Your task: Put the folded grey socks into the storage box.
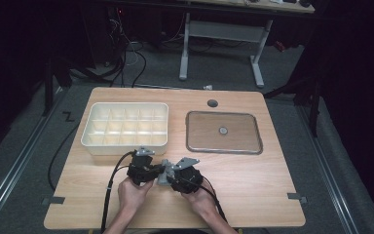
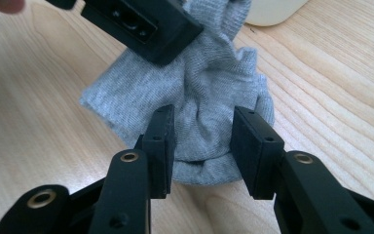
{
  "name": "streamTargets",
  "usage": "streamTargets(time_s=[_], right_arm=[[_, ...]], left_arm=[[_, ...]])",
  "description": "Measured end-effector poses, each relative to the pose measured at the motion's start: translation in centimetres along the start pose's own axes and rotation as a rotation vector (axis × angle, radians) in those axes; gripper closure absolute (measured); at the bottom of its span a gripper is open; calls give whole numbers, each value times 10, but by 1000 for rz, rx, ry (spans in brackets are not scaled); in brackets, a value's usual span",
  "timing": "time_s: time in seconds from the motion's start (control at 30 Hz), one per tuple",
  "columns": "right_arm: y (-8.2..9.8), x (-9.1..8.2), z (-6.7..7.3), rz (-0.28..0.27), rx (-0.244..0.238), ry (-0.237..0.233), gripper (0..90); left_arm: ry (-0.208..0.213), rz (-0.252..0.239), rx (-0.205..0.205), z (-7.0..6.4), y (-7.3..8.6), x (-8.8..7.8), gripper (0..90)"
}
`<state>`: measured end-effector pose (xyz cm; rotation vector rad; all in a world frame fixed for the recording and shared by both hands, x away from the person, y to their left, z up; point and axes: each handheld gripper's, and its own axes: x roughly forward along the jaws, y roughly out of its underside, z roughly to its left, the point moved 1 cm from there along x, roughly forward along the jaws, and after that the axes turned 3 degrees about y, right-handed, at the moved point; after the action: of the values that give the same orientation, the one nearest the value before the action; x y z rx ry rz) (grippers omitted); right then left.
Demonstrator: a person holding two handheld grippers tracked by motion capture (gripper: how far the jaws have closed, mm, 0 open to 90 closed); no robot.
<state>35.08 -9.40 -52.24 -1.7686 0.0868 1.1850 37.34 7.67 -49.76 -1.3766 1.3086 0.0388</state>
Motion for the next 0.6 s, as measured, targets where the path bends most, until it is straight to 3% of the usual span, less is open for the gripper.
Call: streamTargets(time_s=[0.17, 0.3, 0.47, 0.6], right_arm=[[-3, 4, 0, 19, -15, 6, 631], [-6, 5, -1, 32, -19, -10, 638], [-5, 5, -5, 28, -16, -28, 649], [-3, 5, -7, 17, -9, -42, 652]], left_arm=[[20, -6, -11, -5, -3, 1, 843], [33, 1, 7, -10, -8, 7, 842], [70, 5, -8, -9, -10, 18, 840], [51, 15, 6, -10, -11, 26, 841]])
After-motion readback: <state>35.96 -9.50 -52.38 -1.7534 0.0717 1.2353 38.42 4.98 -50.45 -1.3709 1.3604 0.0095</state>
